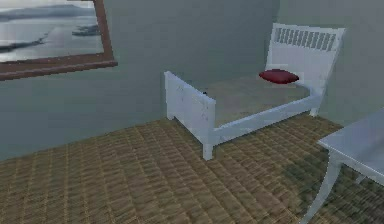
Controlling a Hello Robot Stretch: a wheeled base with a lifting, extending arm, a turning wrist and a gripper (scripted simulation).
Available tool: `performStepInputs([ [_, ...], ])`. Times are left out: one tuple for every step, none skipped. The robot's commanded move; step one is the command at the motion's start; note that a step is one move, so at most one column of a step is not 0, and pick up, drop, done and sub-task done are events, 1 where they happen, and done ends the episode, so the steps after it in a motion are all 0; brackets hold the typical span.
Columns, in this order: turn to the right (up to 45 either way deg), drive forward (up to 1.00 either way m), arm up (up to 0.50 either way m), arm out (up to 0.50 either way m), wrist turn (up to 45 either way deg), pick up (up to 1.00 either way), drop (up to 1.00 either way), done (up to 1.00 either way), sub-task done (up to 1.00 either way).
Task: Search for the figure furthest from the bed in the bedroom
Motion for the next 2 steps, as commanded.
performStepInputs([
  [0.0, 0.75, 0.0, 0.0, 0.0, 0.0, 0.0, 0.0, 0.0],
  [-45.0, 0.0, 0.0, 0.0, 0.0, 0.0, 0.0, 0.0, 0.0],
])
